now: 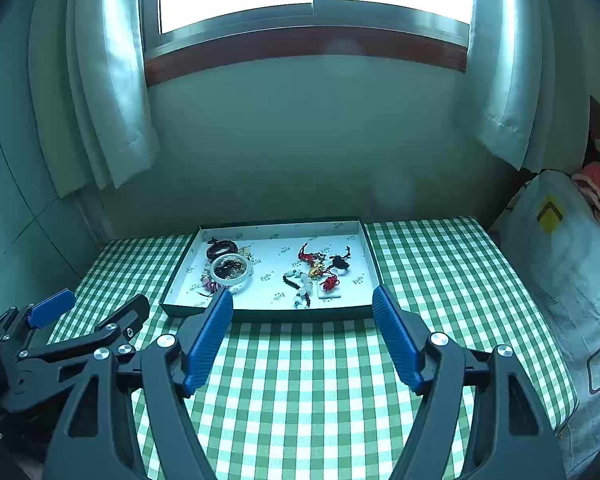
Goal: Organize jewelry
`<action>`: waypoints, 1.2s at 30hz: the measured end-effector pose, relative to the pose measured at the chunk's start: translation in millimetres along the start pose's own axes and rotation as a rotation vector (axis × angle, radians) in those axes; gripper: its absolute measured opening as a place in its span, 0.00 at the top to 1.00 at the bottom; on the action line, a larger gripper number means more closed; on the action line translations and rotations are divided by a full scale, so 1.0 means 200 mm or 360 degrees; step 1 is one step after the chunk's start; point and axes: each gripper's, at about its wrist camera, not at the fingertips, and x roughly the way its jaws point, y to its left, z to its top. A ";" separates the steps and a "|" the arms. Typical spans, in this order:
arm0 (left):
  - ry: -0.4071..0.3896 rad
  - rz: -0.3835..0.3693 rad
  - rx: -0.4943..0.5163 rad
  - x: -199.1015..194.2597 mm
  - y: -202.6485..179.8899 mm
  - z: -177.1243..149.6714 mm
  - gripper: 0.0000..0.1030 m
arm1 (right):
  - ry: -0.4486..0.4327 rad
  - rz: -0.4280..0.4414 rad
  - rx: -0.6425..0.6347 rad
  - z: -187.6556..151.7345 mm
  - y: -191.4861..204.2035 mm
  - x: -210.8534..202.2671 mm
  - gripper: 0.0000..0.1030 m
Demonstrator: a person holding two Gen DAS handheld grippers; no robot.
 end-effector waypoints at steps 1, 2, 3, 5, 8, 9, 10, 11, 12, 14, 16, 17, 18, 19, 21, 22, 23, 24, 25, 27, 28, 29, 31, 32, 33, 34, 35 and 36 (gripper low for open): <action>-0.0005 0.0006 -0.0001 0.00 0.00 0.00 0.08 | -0.0001 0.0002 -0.0003 0.00 0.00 0.00 0.31; -0.0006 0.0007 -0.0003 0.00 0.00 0.00 0.08 | -0.0002 0.0002 -0.0005 0.00 0.00 0.00 0.31; -0.0004 0.0006 -0.0004 0.00 0.00 0.00 0.08 | -0.0003 0.0002 -0.0006 0.00 0.00 0.00 0.31; -0.0001 0.0003 -0.0003 0.00 0.00 0.00 0.08 | -0.0004 0.0004 -0.0008 0.00 0.00 0.00 0.31; 0.0000 0.0003 -0.0006 0.00 0.00 0.00 0.08 | -0.0004 0.0005 -0.0009 0.00 0.00 0.00 0.31; 0.0001 0.0001 -0.0008 0.00 0.00 0.00 0.08 | -0.0004 0.0005 -0.0010 0.00 0.00 0.00 0.31; 0.0001 0.0000 -0.0009 0.00 0.00 0.00 0.08 | -0.0004 0.0005 -0.0011 0.00 -0.01 0.00 0.31; 0.0000 -0.0001 -0.0008 0.00 0.00 0.00 0.08 | -0.0004 0.0006 -0.0012 0.00 -0.01 0.00 0.31; -0.0001 0.0000 -0.0004 0.00 0.00 0.00 0.08 | -0.0006 0.0006 -0.0011 0.00 -0.01 -0.01 0.31; -0.0005 0.0006 0.0004 0.00 -0.01 0.00 0.08 | -0.0011 0.0008 -0.0012 0.00 -0.01 -0.01 0.31; -0.0006 0.0011 0.0006 0.00 -0.01 0.00 0.08 | -0.0015 0.0010 -0.0013 0.01 -0.02 -0.01 0.31; -0.0009 0.0014 0.0007 -0.01 -0.01 0.00 0.08 | -0.0018 0.0010 -0.0014 0.01 -0.02 -0.02 0.31; -0.0011 0.0017 0.0007 -0.01 -0.01 0.00 0.08 | -0.0021 0.0009 -0.0016 0.01 -0.02 -0.02 0.31; -0.0010 0.0019 0.0008 -0.01 -0.01 0.00 0.08 | -0.0022 0.0009 -0.0018 0.01 -0.02 -0.02 0.31; -0.0013 0.0021 0.0008 -0.01 -0.01 0.00 0.08 | -0.0024 0.0010 -0.0022 0.01 -0.02 -0.02 0.31; -0.0018 0.0021 0.0004 -0.01 -0.01 0.00 0.08 | -0.0025 0.0010 -0.0024 0.01 -0.02 -0.02 0.31; -0.0019 0.0022 0.0002 -0.01 -0.01 0.00 0.07 | -0.0025 0.0010 -0.0024 0.01 -0.02 -0.02 0.31; -0.0019 0.0022 0.0002 -0.01 -0.01 0.00 0.07 | -0.0025 0.0010 -0.0023 0.01 -0.02 -0.02 0.31; -0.0020 0.0022 0.0002 -0.01 -0.01 0.00 0.07 | -0.0025 0.0010 -0.0024 0.01 -0.02 -0.02 0.31; -0.0024 0.0024 0.0001 -0.01 -0.01 0.00 0.08 | -0.0025 0.0012 -0.0024 0.01 -0.02 -0.02 0.31; -0.0026 0.0025 0.0004 -0.01 -0.01 0.00 0.08 | -0.0025 0.0011 -0.0024 0.01 -0.02 -0.02 0.31; -0.0030 0.0025 0.0008 -0.01 -0.01 0.00 0.08 | -0.0025 0.0012 -0.0025 0.01 -0.02 -0.02 0.31; -0.0036 0.0030 0.0013 -0.02 -0.01 0.00 0.08 | -0.0024 0.0013 -0.0025 0.01 -0.02 -0.02 0.31; -0.0037 0.0042 0.0018 -0.02 -0.01 0.00 0.07 | -0.0025 0.0013 -0.0026 0.01 -0.02 -0.02 0.31; -0.0037 0.0057 0.0026 -0.02 -0.01 0.00 0.07 | -0.0025 0.0013 -0.0027 0.01 -0.02 -0.02 0.31; -0.0040 0.0071 0.0034 -0.02 -0.01 0.00 0.07 | -0.0026 0.0012 -0.0027 0.01 -0.02 -0.02 0.31; -0.0045 0.0079 0.0040 -0.02 -0.01 0.00 0.07 | -0.0025 0.0011 -0.0025 0.01 -0.02 -0.02 0.31; -0.0049 0.0076 0.0043 -0.02 -0.01 0.00 0.07 | -0.0025 0.0011 -0.0026 0.01 -0.02 -0.02 0.31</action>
